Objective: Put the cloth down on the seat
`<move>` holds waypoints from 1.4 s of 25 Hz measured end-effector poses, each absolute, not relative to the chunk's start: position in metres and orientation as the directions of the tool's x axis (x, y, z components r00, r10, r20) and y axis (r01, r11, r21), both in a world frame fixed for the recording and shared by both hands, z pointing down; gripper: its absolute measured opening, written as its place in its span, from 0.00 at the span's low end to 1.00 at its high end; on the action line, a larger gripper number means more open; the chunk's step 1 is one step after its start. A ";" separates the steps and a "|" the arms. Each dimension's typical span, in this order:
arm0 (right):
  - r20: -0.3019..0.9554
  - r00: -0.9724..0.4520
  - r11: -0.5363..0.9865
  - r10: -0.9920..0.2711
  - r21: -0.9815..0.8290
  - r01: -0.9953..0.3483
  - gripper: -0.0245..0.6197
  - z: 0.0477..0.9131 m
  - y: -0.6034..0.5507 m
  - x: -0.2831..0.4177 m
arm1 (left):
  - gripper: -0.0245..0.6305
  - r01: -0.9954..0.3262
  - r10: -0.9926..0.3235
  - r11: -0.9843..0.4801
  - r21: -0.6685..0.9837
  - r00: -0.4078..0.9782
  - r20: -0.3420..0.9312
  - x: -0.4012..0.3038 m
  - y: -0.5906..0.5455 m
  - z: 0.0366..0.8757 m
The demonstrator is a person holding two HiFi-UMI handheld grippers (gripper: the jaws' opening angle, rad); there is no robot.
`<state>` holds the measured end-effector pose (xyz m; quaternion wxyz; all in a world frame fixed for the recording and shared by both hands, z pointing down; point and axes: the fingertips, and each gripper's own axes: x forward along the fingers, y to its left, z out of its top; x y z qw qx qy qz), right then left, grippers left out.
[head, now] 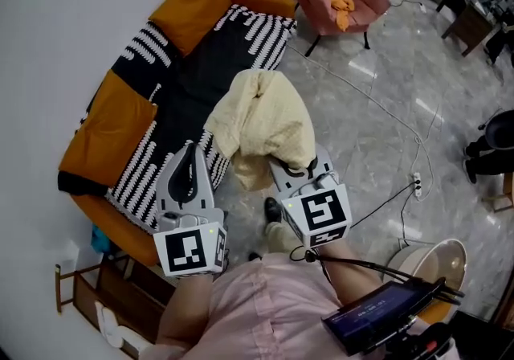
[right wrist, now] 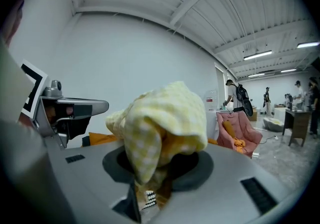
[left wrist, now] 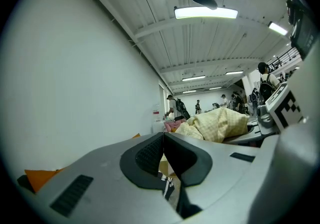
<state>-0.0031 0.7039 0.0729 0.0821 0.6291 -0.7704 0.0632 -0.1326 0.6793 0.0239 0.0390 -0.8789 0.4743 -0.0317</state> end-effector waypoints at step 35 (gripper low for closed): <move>0.253 -0.354 0.366 -0.900 -0.002 -0.931 0.24 0.096 0.356 0.046 | 0.05 -0.908 -0.914 -0.405 -0.110 0.406 0.019 -0.084 0.345 0.036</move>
